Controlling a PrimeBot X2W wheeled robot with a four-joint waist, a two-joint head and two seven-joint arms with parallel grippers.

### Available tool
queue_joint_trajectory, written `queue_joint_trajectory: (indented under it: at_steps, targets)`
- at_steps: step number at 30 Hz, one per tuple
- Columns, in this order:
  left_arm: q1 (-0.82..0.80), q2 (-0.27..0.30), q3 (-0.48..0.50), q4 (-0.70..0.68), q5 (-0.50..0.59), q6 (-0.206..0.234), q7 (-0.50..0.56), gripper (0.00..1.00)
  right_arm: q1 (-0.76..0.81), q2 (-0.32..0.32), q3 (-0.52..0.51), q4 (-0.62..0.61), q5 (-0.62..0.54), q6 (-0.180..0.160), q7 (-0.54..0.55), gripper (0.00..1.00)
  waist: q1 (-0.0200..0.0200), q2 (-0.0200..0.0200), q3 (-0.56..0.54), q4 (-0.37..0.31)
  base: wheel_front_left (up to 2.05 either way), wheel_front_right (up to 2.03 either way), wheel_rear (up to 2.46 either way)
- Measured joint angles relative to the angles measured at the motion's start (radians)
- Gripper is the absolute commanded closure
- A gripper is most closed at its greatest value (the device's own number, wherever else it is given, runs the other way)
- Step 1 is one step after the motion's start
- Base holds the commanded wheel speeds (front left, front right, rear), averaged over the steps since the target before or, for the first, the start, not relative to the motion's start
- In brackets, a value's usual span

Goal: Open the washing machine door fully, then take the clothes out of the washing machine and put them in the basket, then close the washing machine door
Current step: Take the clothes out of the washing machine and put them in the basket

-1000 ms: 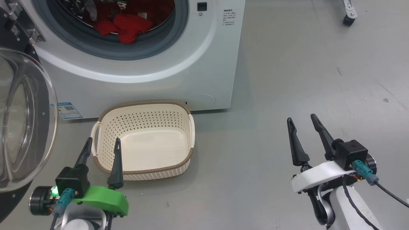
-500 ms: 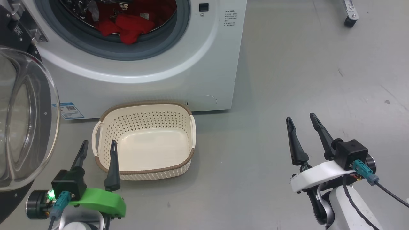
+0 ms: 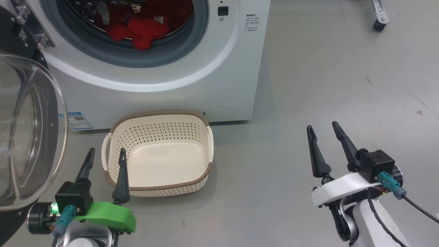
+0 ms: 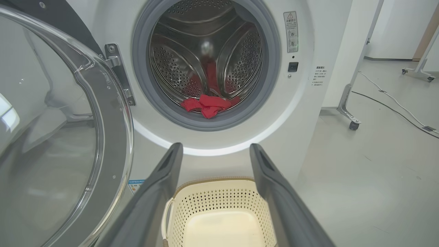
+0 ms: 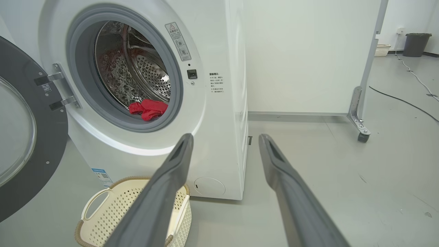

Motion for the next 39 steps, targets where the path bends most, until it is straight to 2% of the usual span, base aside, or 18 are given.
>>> queue_joint_trajectory:
  at_steps: [20, 39]
  targets:
    - [0.006, -0.003, -0.003, -0.016, 0.016, 0.006, 0.001, 0.0, 0.001, 0.0, 0.003, 0.001, 0.001, -0.007, 0.0, 0.0, 0.0, 0.0, -0.008, 0.004, 0.83, -1.05, 0.21]
    - [0.012, -0.009, -0.004, -0.016, 0.015, 0.008, 0.013, 0.0, 0.005, 0.0, 0.007, 0.007, 0.001, -0.007, 0.0, 0.0, 0.0, 0.0, -0.016, 0.004, 0.37, -0.37, 0.0]
